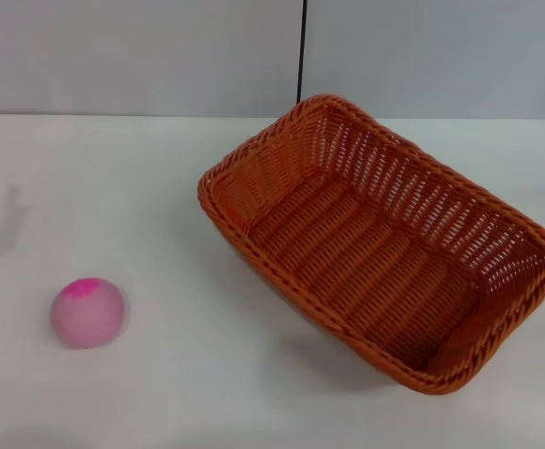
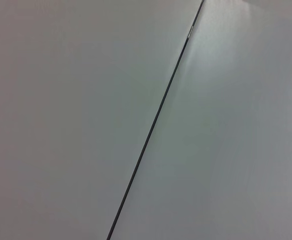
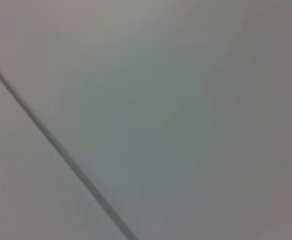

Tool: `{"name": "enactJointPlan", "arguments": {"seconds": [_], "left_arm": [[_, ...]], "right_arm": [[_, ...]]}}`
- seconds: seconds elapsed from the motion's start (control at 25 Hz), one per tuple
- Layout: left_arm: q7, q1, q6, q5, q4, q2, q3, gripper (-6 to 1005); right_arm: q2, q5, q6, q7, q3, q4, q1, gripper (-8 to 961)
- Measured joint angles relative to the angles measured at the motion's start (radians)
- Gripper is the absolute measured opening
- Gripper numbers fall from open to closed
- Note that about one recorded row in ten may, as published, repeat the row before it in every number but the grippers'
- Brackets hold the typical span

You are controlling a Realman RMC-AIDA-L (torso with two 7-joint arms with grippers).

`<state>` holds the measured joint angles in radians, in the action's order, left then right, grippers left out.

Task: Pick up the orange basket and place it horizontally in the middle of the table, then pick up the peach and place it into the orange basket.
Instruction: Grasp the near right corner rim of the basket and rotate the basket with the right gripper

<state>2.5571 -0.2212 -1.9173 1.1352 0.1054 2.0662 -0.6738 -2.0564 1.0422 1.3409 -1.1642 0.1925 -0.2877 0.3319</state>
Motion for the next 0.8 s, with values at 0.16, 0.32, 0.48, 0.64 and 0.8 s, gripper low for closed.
{"name": "enactJointPlan", "arguments": {"seconds": [0.16, 0.32, 0.48, 0.64, 0.8], "left_arm": [[0.0, -0.003, 0.0, 0.0, -0.001, 0.0, -0.004, 814], [0.0, -0.003, 0.0, 0.0, 0.0, 0.0, -0.006, 814], [0.0, -0.002, 0.0, 0.0, -0.002, 0.0, -0.006, 814], [0.0, 0.003, 0.0, 0.0, 0.0, 0.0, -0.006, 815], [0.0, 0.005, 0.0, 0.0, 0.001, 0.0, -0.006, 814]], "right_arm": [[0.027, 0.134, 0.008, -0.162, 0.133, -0.125, 0.001, 556], [0.046, 0.267, 0.017, -0.337, 0.229, -0.281, 0.003, 556], [0.073, 0.494, 0.11, -0.588, 0.307, -0.516, 0.031, 555], [0.095, 0.745, 0.228, -0.773, 0.325, -0.718, 0.106, 555], [0.127, 0.99, 0.342, -0.906, 0.355, -0.808, 0.22, 555]]}}
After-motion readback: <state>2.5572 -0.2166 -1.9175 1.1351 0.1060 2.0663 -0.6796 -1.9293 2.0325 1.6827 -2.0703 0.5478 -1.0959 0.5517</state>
